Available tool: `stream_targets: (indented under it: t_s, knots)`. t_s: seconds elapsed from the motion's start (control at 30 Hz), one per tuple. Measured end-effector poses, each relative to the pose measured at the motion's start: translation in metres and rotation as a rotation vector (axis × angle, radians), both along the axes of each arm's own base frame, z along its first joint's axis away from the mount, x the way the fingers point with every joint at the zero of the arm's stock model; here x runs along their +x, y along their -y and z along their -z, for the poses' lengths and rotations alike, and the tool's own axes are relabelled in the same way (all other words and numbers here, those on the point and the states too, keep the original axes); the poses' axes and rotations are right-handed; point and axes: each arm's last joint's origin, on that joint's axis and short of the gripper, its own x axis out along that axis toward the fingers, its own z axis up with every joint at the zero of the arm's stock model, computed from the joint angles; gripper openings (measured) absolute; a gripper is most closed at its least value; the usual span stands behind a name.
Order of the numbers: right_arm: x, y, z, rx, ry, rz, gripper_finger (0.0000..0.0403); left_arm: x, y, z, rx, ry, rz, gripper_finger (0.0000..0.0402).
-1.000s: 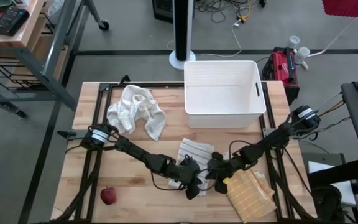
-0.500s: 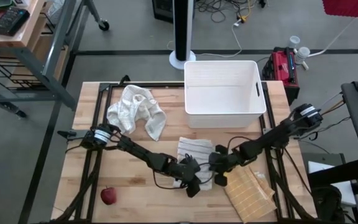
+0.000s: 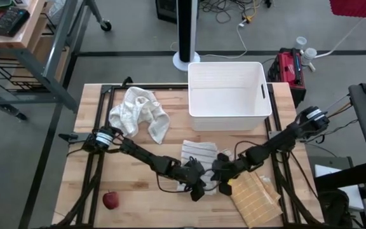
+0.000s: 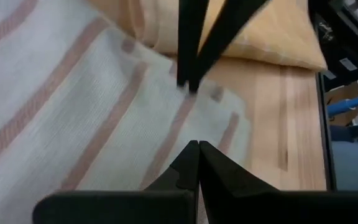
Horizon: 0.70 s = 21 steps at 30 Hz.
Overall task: Fold towel
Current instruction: Fold the white striped towel
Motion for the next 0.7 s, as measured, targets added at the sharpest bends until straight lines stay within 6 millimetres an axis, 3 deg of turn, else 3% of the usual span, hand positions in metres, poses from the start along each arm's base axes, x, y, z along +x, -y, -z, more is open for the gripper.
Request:
stream_targets:
  t_s: [0.17, 0.33, 0.43, 0.7]
  knots:
    - [0.005, -0.008, 0.019, 0.030, -0.081, -0.056, 0.0000, 0.003, 0.000, -0.006, -0.002, 0.054, 0.010, 0.0000]
    - [0.010, -0.013, 0.021, 0.066, -0.114, -0.112, 0.0000, 0.002, 0.000, -0.005, 0.002, 0.043, 0.007, 0.0000]
    - [0.008, -0.012, 0.014, 0.053, -0.121, -0.129, 0.0000, 0.002, 0.000, -0.005, 0.007, 0.034, 0.009, 0.0000]
    - [-0.005, 0.001, -0.033, -0.071, -0.095, -0.095, 0.0000, -0.015, -0.009, 0.000, 0.147, -0.158, -0.065, 0.0000]
